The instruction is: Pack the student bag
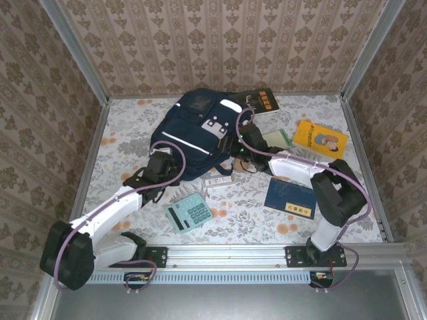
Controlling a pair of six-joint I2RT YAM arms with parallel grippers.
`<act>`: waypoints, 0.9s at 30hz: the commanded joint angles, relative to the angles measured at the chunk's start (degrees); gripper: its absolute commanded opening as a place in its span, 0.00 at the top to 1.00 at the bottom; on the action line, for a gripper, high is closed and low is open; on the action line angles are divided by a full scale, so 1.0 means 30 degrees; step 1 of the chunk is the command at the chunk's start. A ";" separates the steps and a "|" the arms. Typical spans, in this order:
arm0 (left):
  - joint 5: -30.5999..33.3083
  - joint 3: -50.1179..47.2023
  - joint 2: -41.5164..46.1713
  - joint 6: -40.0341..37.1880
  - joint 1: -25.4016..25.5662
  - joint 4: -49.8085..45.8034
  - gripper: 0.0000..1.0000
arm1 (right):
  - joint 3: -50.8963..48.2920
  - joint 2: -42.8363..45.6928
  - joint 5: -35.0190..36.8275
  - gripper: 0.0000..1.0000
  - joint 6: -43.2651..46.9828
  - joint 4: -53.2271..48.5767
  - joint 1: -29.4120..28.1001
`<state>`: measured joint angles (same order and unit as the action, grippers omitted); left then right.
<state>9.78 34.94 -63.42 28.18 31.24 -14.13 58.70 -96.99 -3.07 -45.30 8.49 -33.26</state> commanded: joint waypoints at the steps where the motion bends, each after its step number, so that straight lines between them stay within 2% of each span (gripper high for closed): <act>1: -0.0590 0.0089 0.0717 -0.0518 0.0365 0.0102 1.00 | -0.1019 0.0704 0.0028 0.42 -0.1687 -0.0080 -0.1090; 6: -0.0917 0.0028 0.0719 -0.0565 0.0454 0.0336 1.00 | -0.1867 0.0101 0.0260 0.50 -0.3855 0.1336 -0.2840; 9: -0.1066 0.0047 0.0748 -0.0633 0.0484 0.0347 1.00 | -0.1704 -0.1040 0.0132 0.52 -0.4940 0.1923 -0.3412; 24: -0.1449 -0.0191 0.0837 -0.0635 0.0718 0.0725 1.00 | 0.1114 -0.5179 0.0661 0.50 -0.7136 0.3152 -0.4017; 26: -0.1507 -0.0192 0.0828 -0.0643 0.0798 0.0755 1.00 | 0.1514 -0.5610 0.0597 0.53 -0.7297 0.3154 -0.4031; 27: -0.1503 -0.0162 0.0836 -0.0656 0.0833 0.0756 1.00 | 0.1607 -0.5737 0.0664 0.57 -0.7360 0.3196 -0.4007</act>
<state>7.31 34.57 -62.50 27.20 32.71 -13.72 61.49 -111.59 -2.13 -65.84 16.73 -44.95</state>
